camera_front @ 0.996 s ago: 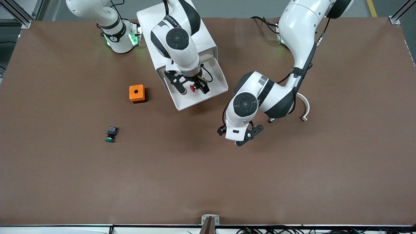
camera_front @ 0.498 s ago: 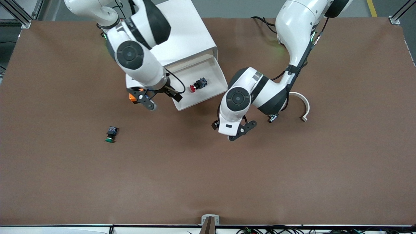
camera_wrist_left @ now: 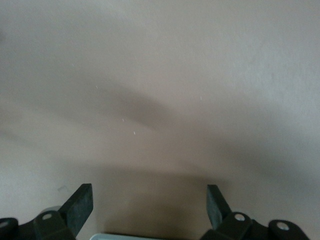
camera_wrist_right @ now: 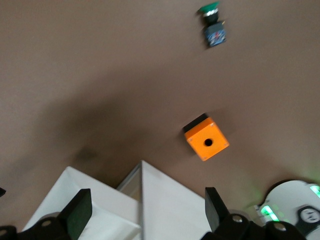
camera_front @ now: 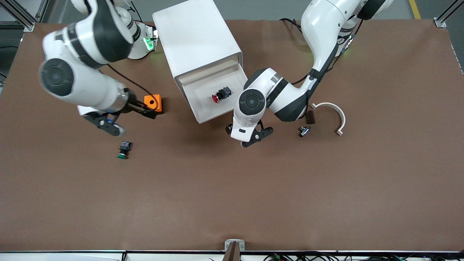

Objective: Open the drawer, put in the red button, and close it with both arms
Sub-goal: 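Withdraw the right gripper while the left gripper moves to the drawer front, then push the drawer shut with the left gripper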

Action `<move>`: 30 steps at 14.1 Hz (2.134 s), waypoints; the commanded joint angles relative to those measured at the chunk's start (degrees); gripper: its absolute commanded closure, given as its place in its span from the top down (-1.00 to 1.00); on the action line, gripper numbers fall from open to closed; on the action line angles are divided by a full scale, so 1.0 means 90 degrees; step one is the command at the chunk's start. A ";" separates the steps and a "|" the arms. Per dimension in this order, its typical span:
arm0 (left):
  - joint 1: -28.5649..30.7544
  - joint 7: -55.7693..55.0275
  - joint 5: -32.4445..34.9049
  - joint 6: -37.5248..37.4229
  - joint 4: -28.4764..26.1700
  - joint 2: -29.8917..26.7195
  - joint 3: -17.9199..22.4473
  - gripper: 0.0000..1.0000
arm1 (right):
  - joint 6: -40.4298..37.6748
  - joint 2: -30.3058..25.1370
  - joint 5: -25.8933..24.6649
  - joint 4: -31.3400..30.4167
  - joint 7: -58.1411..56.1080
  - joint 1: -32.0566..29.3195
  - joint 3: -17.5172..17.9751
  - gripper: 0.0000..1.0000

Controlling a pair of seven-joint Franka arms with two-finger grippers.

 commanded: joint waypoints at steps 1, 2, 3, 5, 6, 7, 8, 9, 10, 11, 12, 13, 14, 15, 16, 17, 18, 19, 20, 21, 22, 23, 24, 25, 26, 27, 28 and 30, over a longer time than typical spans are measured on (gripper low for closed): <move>-0.0061 -0.0023 0.0122 0.0040 -0.0196 -0.0141 -0.0162 1.00 | -0.0391 -0.0033 -0.0296 0.0229 -0.0945 -0.0507 0.0122 1.00; -0.0061 -0.0023 0.0131 0.0040 -0.0206 -0.0141 -0.0162 1.00 | -0.0469 -0.0052 -0.0326 0.0239 -0.1316 -0.0702 0.0112 1.00; -0.0081 -0.0014 0.0131 0.0040 -0.0216 -0.0141 -0.0162 1.00 | -0.0518 -0.0120 -0.0442 0.0239 -0.1764 -0.0888 0.0122 1.00; -0.0207 -0.0004 0.0122 0.0040 -0.0225 -0.0141 -0.0162 1.00 | -0.0713 -0.0199 -0.0735 0.0239 -0.2624 -0.1210 0.0112 1.00; -0.0266 -0.0004 0.0121 0.0040 -0.0254 -0.0141 -0.0172 1.00 | -0.0791 -0.0199 -0.0813 0.0258 -0.3024 -0.1366 0.0103 1.00; -0.0344 -0.0013 0.0121 0.0040 -0.0274 -0.0141 -0.0172 1.00 | -0.0879 -0.0199 -0.0853 0.0413 -0.3695 -0.1610 0.0102 1.00; -0.0393 -0.0004 0.0121 0.0040 -0.0274 -0.0141 -0.0172 1.00 | -0.0986 -0.0199 -0.0911 0.0618 -0.4524 -0.1834 0.0112 1.00; -0.0461 -0.0004 0.0102 0.0040 -0.0255 -0.0151 -0.0182 1.00 | -0.1016 -0.0180 -0.1037 0.0678 -0.5044 -0.2020 0.0122 1.00; -0.0558 -0.0013 0.0054 0.0040 -0.0245 -0.0160 -0.0182 1.00 | -0.1017 -0.0170 -0.1155 0.0688 -0.5156 -0.2129 0.0132 1.00; -0.0608 -0.0013 0.0053 0.0040 -0.0245 -0.0151 -0.0182 1.00 | -0.1007 -0.0170 -0.1185 0.0698 -0.5167 -0.2168 0.0122 1.00; -0.0647 -0.0004 0.0053 0.0040 -0.0245 -0.0151 -0.0182 1.00 | -0.0997 -0.0150 -0.1214 0.0698 -0.5138 -0.2198 0.0122 1.00; -0.0715 0.0006 0.0053 0.0040 -0.0255 -0.0151 -0.0182 1.00 | -0.0997 -0.0131 -0.1205 0.0688 -0.5099 -0.2266 0.0122 1.00; -0.0822 -0.0004 0.0053 0.0040 -0.0264 -0.0151 -0.0182 1.00 | -0.0968 -0.0131 -0.1205 0.0688 -0.5079 -0.2295 0.0122 1.00; -0.0949 -0.0023 0.0043 0.0040 -0.0255 -0.0151 -0.0182 1.00 | -0.0968 -0.0121 -0.1176 0.0688 -0.5040 -0.2296 0.0122 1.00; -0.1056 -0.0004 0.0043 0.0040 -0.0255 -0.0141 -0.0182 1.00 | -0.0997 -0.0121 -0.1137 0.0698 -0.4837 -0.2276 0.0141 1.00; -0.1125 -0.0004 0.0053 0.0040 -0.0255 -0.0141 -0.0182 1.00 | -0.0987 -0.0121 -0.1107 0.0688 -0.4564 -0.2237 0.0161 1.00; -0.1222 -0.0004 0.0043 0.0040 -0.0255 -0.0131 -0.0182 1.00 | -0.0997 -0.0121 -0.1107 0.0698 -0.4494 -0.2208 0.0180 1.00; -0.1252 -0.0004 0.0043 0.0040 -0.0255 -0.0131 -0.0191 1.00 | -0.0997 -0.0121 -0.1107 0.0698 -0.4493 -0.2169 0.0181 1.00; -0.1369 -0.0013 0.0043 0.0040 -0.0245 -0.0141 -0.0192 1.00 | -0.0997 -0.0121 -0.1107 0.0698 -0.4532 -0.2198 0.0181 1.00; -0.1409 -0.0004 -0.0024 0.0040 -0.0245 -0.0141 -0.0192 1.00 | -0.0987 -0.0121 -0.1107 0.0698 -0.4580 -0.2208 0.0171 1.00; -0.1419 -0.0004 -0.0151 0.0040 -0.0245 -0.0141 -0.0211 1.00 | -0.0997 -0.0121 -0.1117 0.0698 -0.4620 -0.2217 0.0171 1.00; -0.1428 -0.0004 -0.0268 0.0040 -0.0245 -0.0141 -0.0221 1.00 | -0.1007 -0.0121 -0.1165 0.0708 -0.4630 -0.2208 0.0171 1.00; -0.1487 0.0006 -0.0434 0.0040 -0.0255 -0.0131 -0.0221 1.00 | -0.1016 -0.0121 -0.1175 0.0708 -0.4707 -0.2227 0.0171 1.00; -0.1516 0.0006 -0.0619 0.0040 -0.0264 -0.0131 -0.0211 1.00 | -0.1007 -0.0111 -0.1185 0.0708 -0.4940 -0.2227 0.0161 1.00; -0.1536 0.0006 -0.0727 0.0040 -0.0264 -0.0092 -0.0221 1.00 | -0.1007 -0.0111 -0.1205 0.0717 -0.5058 -0.2208 0.0171 1.00; -0.1604 0.0006 -0.0796 0.0040 -0.0264 -0.0063 -0.0211 1.00 | -0.1007 -0.0121 -0.1214 0.0804 -0.5030 -0.2169 0.0171 1.00; -0.1624 0.0006 -0.0835 0.0040 -0.0264 -0.0034 -0.0211 1.00 | -0.1016 -0.0111 -0.1224 0.0989 -0.4992 -0.2130 0.0171 1.00; -0.1624 0.0006 -0.0836 0.0040 -0.0264 -0.0024 -0.0221 1.00 | -0.1026 -0.0101 -0.1166 0.1233 -0.5011 -0.2208 0.0151 1.00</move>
